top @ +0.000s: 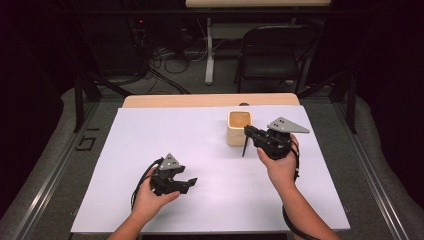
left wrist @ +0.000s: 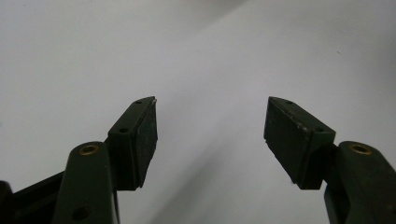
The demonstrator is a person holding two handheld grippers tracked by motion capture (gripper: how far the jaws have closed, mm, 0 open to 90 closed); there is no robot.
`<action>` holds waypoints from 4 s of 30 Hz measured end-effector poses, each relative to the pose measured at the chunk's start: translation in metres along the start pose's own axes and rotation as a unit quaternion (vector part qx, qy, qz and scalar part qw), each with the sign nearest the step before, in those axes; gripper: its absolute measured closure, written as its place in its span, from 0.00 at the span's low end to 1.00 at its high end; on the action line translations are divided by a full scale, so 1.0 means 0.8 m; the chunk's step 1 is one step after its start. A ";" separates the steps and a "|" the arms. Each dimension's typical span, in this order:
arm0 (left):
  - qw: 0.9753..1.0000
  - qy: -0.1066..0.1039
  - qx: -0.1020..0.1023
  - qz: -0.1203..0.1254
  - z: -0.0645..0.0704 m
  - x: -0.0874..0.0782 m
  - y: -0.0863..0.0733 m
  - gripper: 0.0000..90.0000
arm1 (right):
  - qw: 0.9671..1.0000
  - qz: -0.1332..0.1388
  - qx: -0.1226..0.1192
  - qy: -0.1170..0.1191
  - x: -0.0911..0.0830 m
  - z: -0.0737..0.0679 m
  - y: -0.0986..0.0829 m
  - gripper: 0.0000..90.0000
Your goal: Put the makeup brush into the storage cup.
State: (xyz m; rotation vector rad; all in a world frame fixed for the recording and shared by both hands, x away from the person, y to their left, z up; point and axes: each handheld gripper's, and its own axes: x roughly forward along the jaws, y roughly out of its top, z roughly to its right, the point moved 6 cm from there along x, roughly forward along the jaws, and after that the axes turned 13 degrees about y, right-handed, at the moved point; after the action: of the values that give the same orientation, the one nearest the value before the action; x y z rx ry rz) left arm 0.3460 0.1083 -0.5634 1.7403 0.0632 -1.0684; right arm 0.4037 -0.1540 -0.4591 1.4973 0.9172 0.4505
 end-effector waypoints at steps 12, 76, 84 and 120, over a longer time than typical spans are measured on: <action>1.000 0.003 -0.003 0.002 -0.003 -0.002 0.000 0.39 | 1.000 0.004 -0.015 -0.008 0.003 0.007 0.044 0.94; 1.000 0.005 -0.010 0.012 -0.010 -0.010 0.003 0.39 | 0.997 -0.027 -0.006 -0.077 0.086 0.072 0.064 0.94; 1.000 0.004 -0.012 0.011 -0.009 -0.009 0.003 0.39 | 0.996 -0.039 0.000 -0.079 0.091 0.075 0.042 0.93; 1.000 0.004 -0.013 0.012 -0.009 -0.008 0.002 0.39 | 0.993 -0.079 0.012 -0.082 0.098 0.083 -0.006 0.93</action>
State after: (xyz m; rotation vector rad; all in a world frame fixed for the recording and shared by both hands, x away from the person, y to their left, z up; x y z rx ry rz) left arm 0.3474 0.1161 -0.5572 1.7175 0.0614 -1.0380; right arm 0.4993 -0.1374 -0.4935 1.4470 0.9048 0.1986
